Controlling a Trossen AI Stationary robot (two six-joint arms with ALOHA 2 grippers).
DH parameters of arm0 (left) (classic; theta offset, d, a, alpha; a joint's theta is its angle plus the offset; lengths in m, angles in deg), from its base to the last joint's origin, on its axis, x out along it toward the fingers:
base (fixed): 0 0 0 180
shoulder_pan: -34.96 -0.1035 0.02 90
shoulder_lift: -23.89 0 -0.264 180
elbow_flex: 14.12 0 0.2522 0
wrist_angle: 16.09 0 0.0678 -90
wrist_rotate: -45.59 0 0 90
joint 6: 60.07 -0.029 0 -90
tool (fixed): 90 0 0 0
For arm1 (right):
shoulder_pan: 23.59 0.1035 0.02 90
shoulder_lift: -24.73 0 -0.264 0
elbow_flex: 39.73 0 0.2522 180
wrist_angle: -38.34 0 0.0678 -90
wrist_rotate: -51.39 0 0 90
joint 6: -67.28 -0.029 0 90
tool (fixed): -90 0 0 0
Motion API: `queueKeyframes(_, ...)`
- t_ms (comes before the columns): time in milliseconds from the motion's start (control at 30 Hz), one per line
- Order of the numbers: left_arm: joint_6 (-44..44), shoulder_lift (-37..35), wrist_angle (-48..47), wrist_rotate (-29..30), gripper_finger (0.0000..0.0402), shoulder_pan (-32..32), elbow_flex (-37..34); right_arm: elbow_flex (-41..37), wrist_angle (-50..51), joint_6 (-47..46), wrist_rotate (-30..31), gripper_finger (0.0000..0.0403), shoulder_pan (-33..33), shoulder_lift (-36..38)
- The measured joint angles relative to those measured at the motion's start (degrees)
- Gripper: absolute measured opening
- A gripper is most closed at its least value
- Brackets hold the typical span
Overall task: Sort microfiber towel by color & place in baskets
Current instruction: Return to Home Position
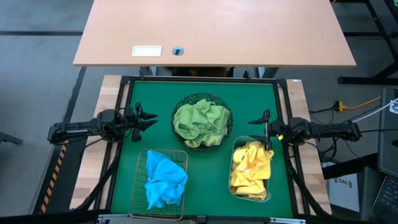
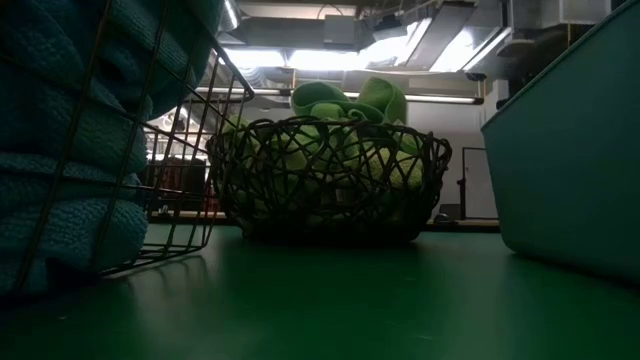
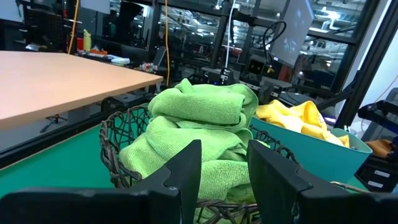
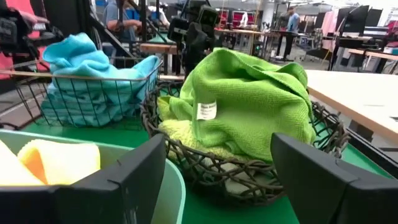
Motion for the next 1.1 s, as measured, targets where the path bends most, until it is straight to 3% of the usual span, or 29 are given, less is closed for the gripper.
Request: queueKeyframes(1100, 0.0, 0.0, 0.0, -0.02, 0.0124, 0.0, 0.0, 0.0, 0.21, 2.56, 0.51, 0.0289, 0.0, -0.25)
